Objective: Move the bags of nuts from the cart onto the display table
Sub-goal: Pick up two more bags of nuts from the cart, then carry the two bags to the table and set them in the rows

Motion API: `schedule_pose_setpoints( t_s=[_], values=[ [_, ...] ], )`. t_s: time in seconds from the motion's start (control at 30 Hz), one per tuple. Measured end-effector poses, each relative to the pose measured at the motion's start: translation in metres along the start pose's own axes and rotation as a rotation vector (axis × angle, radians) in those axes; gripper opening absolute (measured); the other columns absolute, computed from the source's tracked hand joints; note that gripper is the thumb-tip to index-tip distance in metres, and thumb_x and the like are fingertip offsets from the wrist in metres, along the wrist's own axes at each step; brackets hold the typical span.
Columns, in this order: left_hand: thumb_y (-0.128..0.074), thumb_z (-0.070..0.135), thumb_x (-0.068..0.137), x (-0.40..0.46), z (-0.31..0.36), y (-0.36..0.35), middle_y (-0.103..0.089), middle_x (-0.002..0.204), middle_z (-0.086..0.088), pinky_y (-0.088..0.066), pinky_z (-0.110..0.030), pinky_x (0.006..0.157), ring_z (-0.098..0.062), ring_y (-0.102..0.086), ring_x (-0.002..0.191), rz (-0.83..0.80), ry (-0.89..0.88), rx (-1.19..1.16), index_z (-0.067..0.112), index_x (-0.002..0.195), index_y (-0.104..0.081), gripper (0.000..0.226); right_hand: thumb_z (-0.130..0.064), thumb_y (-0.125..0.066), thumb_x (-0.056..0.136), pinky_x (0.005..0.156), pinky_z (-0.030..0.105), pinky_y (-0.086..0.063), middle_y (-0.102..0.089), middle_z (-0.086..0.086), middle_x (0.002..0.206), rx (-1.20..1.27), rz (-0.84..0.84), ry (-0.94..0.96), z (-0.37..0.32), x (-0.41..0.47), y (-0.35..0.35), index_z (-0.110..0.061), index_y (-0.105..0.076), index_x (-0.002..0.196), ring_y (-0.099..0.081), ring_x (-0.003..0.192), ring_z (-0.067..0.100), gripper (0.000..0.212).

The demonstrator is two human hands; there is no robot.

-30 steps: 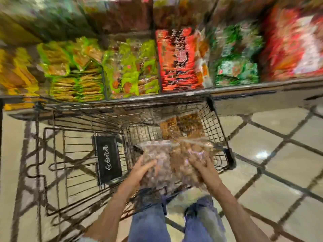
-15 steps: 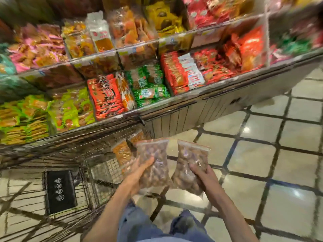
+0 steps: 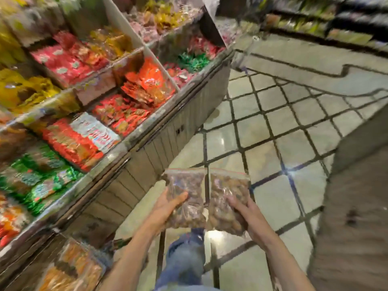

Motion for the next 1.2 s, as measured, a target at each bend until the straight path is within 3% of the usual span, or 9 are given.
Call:
schedule_pose_setpoints(
  t_s=[0.13,0.23,0.47,0.6,0.73,0.87,0.97,1.1,1.2],
  values=[
    [-0.094,0.044,0.074,0.085,0.038,-0.083,-0.076,0.126,-0.012,-0.058,-0.052,0.100,-0.032,-0.074,0.114,-0.115,-0.002,0.121,0.023,0.130,-0.066,0.066,-0.030,-0.072,0.096,0.111,0.055,-0.051,-0.076,0.009,0.128,0.069,0.157,0.047,-0.032,0.032,0.066,-0.021,-0.062,0.140,-0.073,0.119,0.030,0.046],
    [-0.086,0.025,0.083,0.149,0.069,-0.149,-0.079,0.119,-0.008,-0.063,-0.041,0.088,-0.026,-0.077,0.107,-0.233,0.006,0.149,0.023,0.129,-0.066,0.050,-0.035,-0.081,0.092,0.111,0.056,-0.051,-0.076,0.008,0.129,0.128,0.271,0.064,-0.065,0.062,0.114,-0.023,-0.062,0.141,-0.073,0.119,0.031,0.054],
    [-0.095,0.047,0.071,0.296,0.141,-0.297,-0.077,0.123,-0.004,-0.056,-0.052,0.103,-0.027,-0.075,0.112,-0.432,0.050,0.317,0.025,0.136,-0.062,0.076,-0.036,-0.082,0.087,0.107,0.054,-0.055,-0.078,0.005,0.125,0.203,0.485,0.121,-0.164,0.132,0.233,-0.024,-0.063,0.140,-0.075,0.115,0.028,0.057],
    [-0.086,0.034,0.084,0.358,0.168,-0.386,-0.080,0.117,-0.005,-0.058,-0.048,0.100,-0.026,-0.077,0.107,-0.533,0.106,0.402,0.018,0.132,-0.066,0.055,-0.051,-0.090,0.077,0.109,0.056,-0.053,-0.077,0.006,0.127,0.266,0.614,0.158,-0.201,0.159,0.298,-0.026,-0.064,0.139,-0.073,0.118,0.030,0.071],
    [-0.081,0.029,0.089,0.417,0.180,-0.469,-0.080,0.114,-0.008,-0.060,-0.048,0.098,-0.028,-0.078,0.106,-0.607,0.140,0.464,0.016,0.128,-0.068,0.044,-0.031,-0.076,0.093,0.106,0.049,-0.055,-0.078,0.006,0.123,0.310,0.696,0.159,-0.229,0.187,0.368,-0.021,-0.066,0.136,-0.075,0.114,0.028,0.046],
    [-0.086,0.039,0.084,0.483,0.184,-0.555,-0.080,0.115,-0.005,-0.058,-0.051,0.102,-0.025,-0.078,0.107,-0.657,0.140,0.532,0.022,0.131,-0.066,0.054,-0.038,-0.084,0.085,0.104,0.052,-0.057,-0.079,0.007,0.119,0.337,0.764,0.152,-0.255,0.225,0.450,-0.020,-0.067,0.133,-0.077,0.110,0.030,0.054],
    [-0.089,0.043,0.080,0.530,0.194,-0.629,-0.080,0.114,0.000,-0.060,-0.048,0.101,-0.020,-0.078,0.106,-0.663,0.113,0.547,0.025,0.132,-0.066,0.060,-0.033,-0.081,0.081,0.085,0.038,-0.063,-0.081,0.006,0.112,0.360,0.809,0.179,-0.286,0.252,0.518,-0.017,-0.067,0.129,-0.079,0.102,0.027,0.052],
    [-0.082,0.031,0.088,0.582,0.216,-0.729,-0.082,0.107,0.002,-0.064,-0.033,0.084,-0.015,-0.079,0.097,-0.698,0.088,0.576,0.024,0.122,-0.069,0.037,-0.034,-0.080,0.088,0.092,0.042,-0.062,-0.081,0.008,0.113,0.344,0.799,0.176,-0.339,0.280,0.606,-0.015,-0.067,0.132,-0.079,0.104,0.028,0.050],
    [-0.084,0.039,0.087,0.623,0.237,-0.793,-0.080,0.115,-0.005,-0.060,-0.049,0.099,-0.024,-0.077,0.107,-0.755,0.073,0.618,0.022,0.126,-0.070,0.045,-0.032,-0.077,0.092,0.077,0.029,-0.062,-0.083,0.003,0.103,0.282,0.821,0.164,-0.380,0.300,0.668,-0.012,-0.069,0.125,-0.080,0.093,0.019,0.039]
  ],
)
Point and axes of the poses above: each hand's wrist, its own x-axis towards the middle knuckle, its own y-axis out of the back of the hand, z = x × y, the point moved 1 cm from there along x, towards the middle knuckle
